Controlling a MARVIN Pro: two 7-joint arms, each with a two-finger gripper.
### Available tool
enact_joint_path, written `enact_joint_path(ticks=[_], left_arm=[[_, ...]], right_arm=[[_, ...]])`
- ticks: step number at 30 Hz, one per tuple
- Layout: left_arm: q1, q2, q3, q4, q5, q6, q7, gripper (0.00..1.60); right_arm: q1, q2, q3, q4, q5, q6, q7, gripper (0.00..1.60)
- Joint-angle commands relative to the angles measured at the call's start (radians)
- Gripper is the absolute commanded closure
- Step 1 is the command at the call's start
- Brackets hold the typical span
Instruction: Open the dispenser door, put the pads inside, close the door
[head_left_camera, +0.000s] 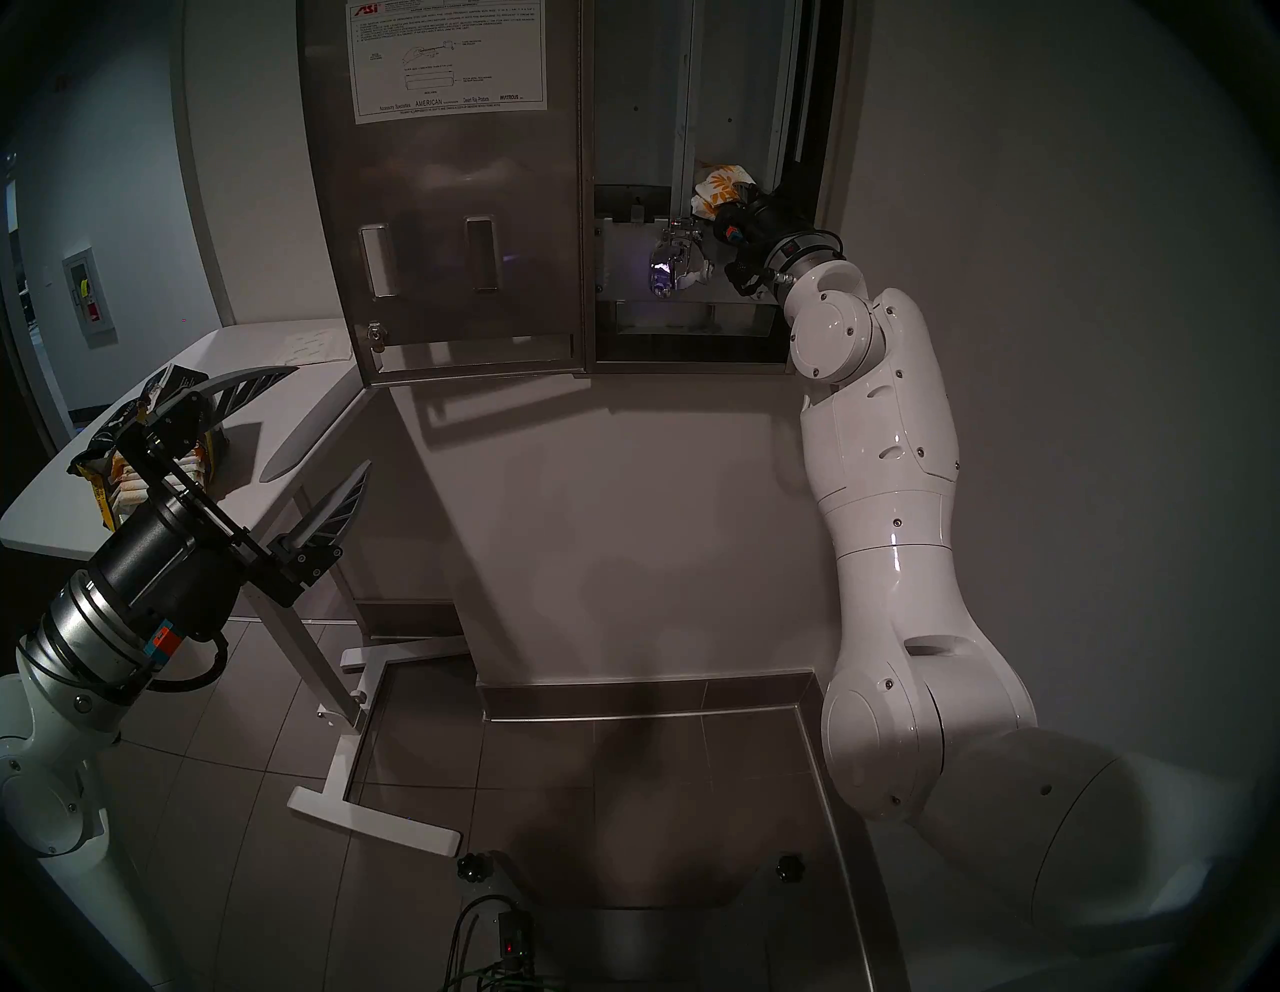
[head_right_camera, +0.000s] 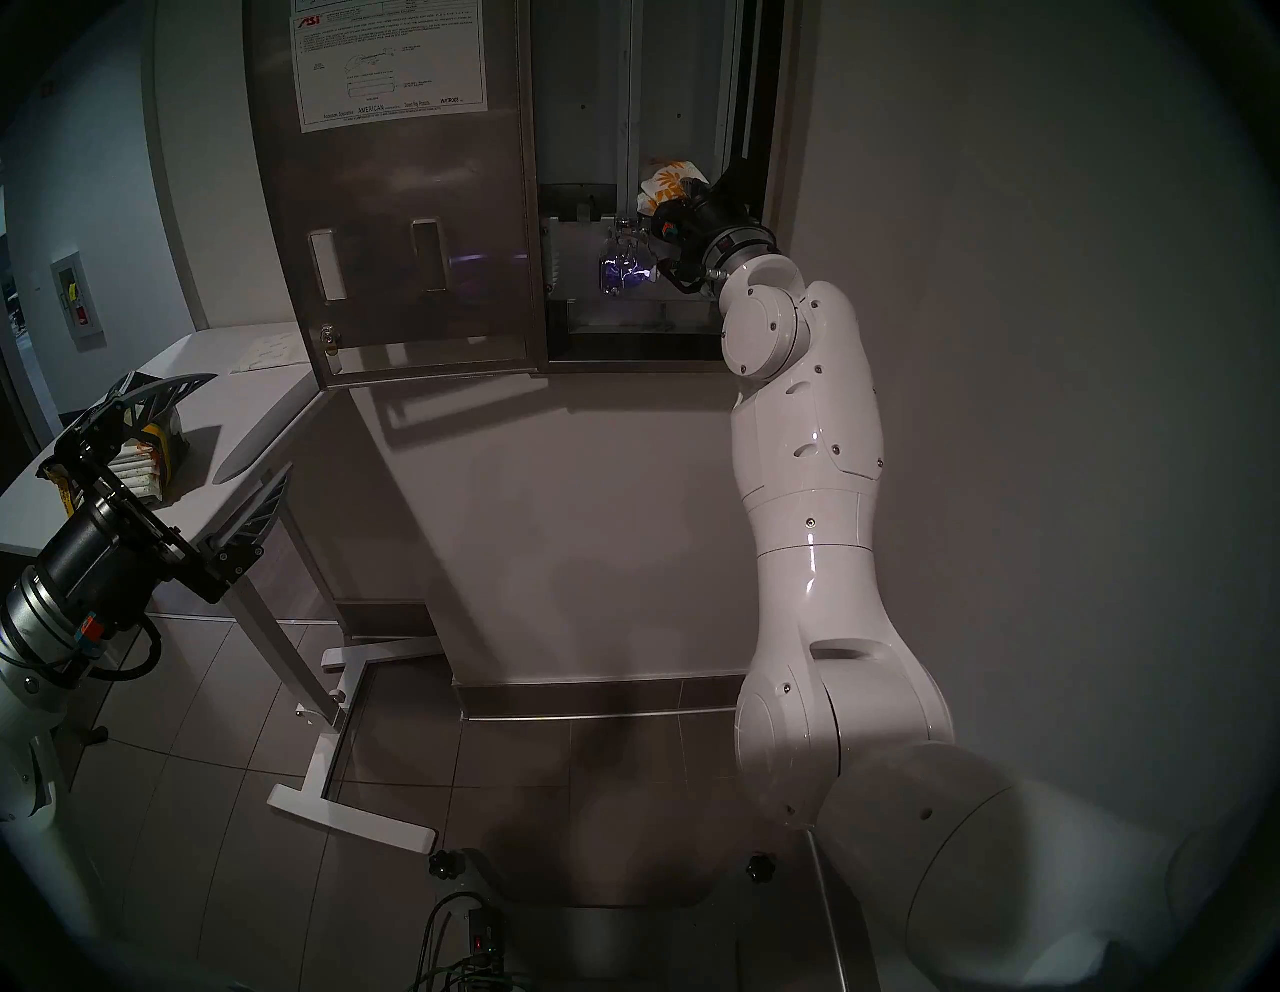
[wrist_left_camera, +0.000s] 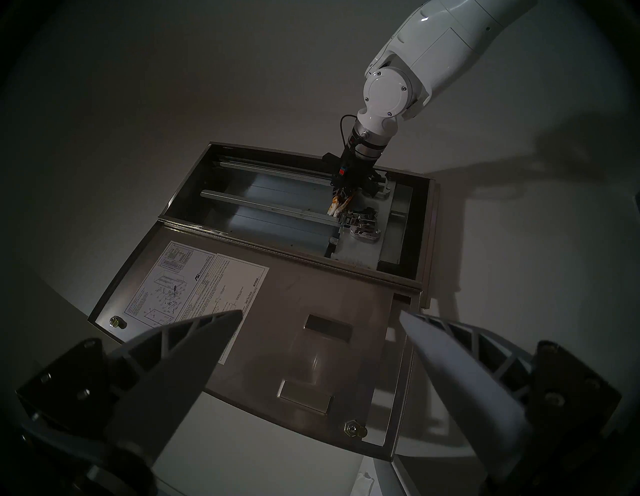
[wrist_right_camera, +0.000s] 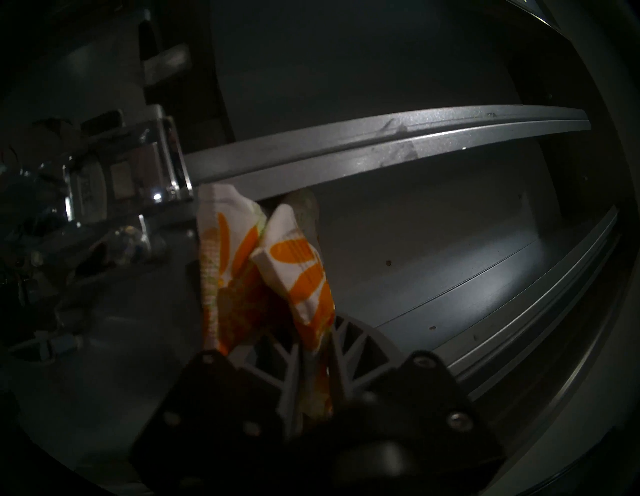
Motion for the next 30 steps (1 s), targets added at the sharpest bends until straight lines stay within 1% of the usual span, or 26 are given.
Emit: enact_joint_path(ticks=[1, 3, 4, 5, 6, 7, 9, 11, 16, 22, 30], left_arm=[[0.001, 0.001, 0.002, -0.005, -0.008, -0.001, 0.002, 0.00], [0.001, 0.001, 0.002, -0.005, -0.008, -0.001, 0.002, 0.00], [0.001, 0.001, 0.002, -0.005, -0.008, -0.001, 0.002, 0.00], [0.001, 0.001, 0.002, -0.005, -0.008, -0.001, 0.002, 0.00], [0.001, 0.001, 0.002, -0.005, -0.008, -0.001, 0.002, 0.00], [0.001, 0.001, 0.002, -0.005, -0.008, -0.001, 0.002, 0.00], [0.001, 0.001, 0.002, -0.005, -0.008, -0.001, 0.002, 0.00], [0.001, 0.001, 0.002, -0.005, -0.008, -0.001, 0.002, 0.00], [0.001, 0.001, 0.002, -0.005, -0.008, 0.000, 0.002, 0.00], [0.001, 0.001, 0.002, -0.005, -0.008, 0.000, 0.002, 0.00], [0.001, 0.001, 0.002, -0.005, -0.008, 0.000, 0.002, 0.00]], right_arm=[[-0.014, 0.003, -0.003, -0.051, 0.010, -0.010, 0.042, 0.84], [-0.019, 0.003, -0.002, -0.062, 0.013, -0.011, 0.058, 0.78], [-0.021, 0.003, -0.002, -0.067, 0.015, -0.011, 0.064, 0.65], [-0.024, 0.003, -0.002, -0.072, 0.016, -0.012, 0.072, 0.58], [-0.025, 0.004, -0.002, -0.076, 0.017, -0.012, 0.078, 0.53], [-0.026, 0.005, -0.002, -0.081, 0.018, -0.013, 0.086, 0.52], [-0.028, 0.008, -0.003, -0.088, 0.022, -0.016, 0.100, 0.38], [-0.031, 0.011, -0.003, -0.097, 0.025, -0.018, 0.113, 0.33], [-0.041, 0.017, -0.004, -0.129, 0.038, -0.024, 0.161, 0.33], [-0.052, 0.022, -0.001, -0.164, 0.048, -0.025, 0.195, 0.34], [-0.069, 0.027, 0.006, -0.218, 0.063, -0.024, 0.230, 0.28]])
